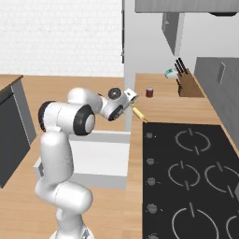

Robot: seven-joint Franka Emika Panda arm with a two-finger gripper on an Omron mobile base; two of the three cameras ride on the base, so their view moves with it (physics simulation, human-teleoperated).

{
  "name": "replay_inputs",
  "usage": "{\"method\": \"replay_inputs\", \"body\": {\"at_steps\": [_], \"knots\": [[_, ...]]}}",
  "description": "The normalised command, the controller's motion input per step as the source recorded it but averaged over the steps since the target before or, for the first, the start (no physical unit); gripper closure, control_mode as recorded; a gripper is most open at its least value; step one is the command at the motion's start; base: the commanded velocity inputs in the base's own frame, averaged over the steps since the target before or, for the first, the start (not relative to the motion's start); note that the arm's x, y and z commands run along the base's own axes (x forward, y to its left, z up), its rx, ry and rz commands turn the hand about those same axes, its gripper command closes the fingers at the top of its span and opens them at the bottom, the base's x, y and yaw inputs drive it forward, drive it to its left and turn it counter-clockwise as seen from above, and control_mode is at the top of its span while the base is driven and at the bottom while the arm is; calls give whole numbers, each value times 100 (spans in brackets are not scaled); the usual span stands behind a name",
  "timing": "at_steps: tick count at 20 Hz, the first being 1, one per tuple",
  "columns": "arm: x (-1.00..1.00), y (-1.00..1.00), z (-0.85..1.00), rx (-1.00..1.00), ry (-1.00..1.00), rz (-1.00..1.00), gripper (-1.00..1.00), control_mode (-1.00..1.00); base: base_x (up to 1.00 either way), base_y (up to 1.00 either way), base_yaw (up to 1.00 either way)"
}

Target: Pick the rolling pin from the drawer and place it on the counter.

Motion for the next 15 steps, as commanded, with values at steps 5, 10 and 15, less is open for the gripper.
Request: {"method": "replay_inputs", "body": {"at_steps": [5,10,15], "knots": [[-100,68,35,2,-6,0,-100,-100,0,0,0],[-100,49,100,4,0,1,-100,-100,0,0,0],[-88,7,69,8,8,8,-100,-100,0,0,0]]}}
